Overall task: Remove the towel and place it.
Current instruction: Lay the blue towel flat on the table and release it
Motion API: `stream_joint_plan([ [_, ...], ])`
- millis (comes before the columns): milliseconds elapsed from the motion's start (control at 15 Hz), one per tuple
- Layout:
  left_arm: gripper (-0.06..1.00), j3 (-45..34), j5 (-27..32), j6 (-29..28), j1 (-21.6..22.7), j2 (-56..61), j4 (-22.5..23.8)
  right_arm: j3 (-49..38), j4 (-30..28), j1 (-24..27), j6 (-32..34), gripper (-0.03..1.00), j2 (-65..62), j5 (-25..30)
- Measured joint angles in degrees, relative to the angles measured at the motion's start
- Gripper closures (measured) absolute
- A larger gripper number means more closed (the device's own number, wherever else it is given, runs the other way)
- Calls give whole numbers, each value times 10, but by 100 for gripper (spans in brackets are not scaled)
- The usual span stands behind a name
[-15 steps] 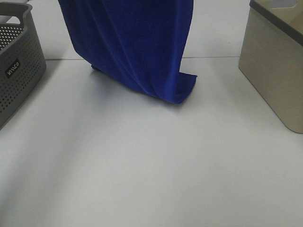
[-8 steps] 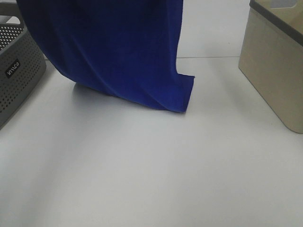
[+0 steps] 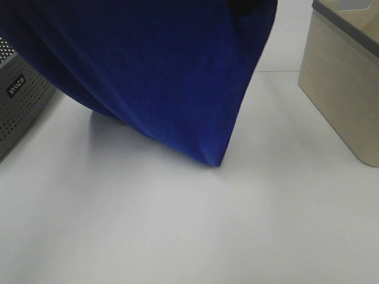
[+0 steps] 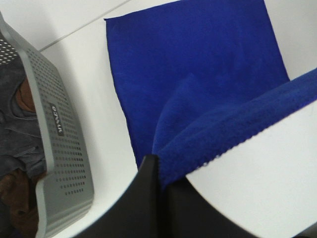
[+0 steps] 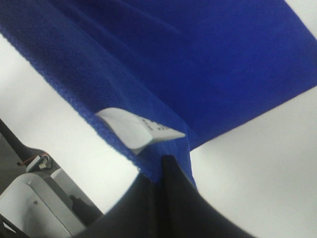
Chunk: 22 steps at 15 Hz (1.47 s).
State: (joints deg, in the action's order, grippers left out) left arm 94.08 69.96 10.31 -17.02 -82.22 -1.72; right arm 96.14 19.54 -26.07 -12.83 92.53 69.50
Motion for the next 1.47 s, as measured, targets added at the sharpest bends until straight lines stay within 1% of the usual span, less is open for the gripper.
stream_joint_plan([
  [133,94,-34,-1,0,-1,27,-30,-56,-9,-3,6,95,-34,-5],
  [267,94,-69,-1,0,-1,46,-76,-69,-33,-3,0,95,-49,-4],
  [333,94,-91,-2,0,-5,56,-90,-70,-48,-3,-9,95,-54,-4],
  [533,94,-155,-3,-10,-46,76,-92,-90,-68,-3,-21,95,-77,-2],
  [667,94,-181,-3,-29,-85,83,-89,-134,-74,-3,-25,95,-108,-1],
  [800,94,-205,-3,-48,-125,93,-88,-198,-78,-3,-26,95,-144,1],
  [1000,94,-250,-4,-79,-170,116,-95,-284,-69,-3,-26,95,-190,1],
  [1200,94,-301,-6,-103,-205,143,-120,-354,-39,-3,-26,95,-230,1],
  [1333,94,-343,-6,-121,-219,155,-131,-388,-16,-3,-26,95,-242,-1],
  [1467,94,-395,-10,-130,-223,158,-151,-427,5,-3,-28,95,-243,-1],
])
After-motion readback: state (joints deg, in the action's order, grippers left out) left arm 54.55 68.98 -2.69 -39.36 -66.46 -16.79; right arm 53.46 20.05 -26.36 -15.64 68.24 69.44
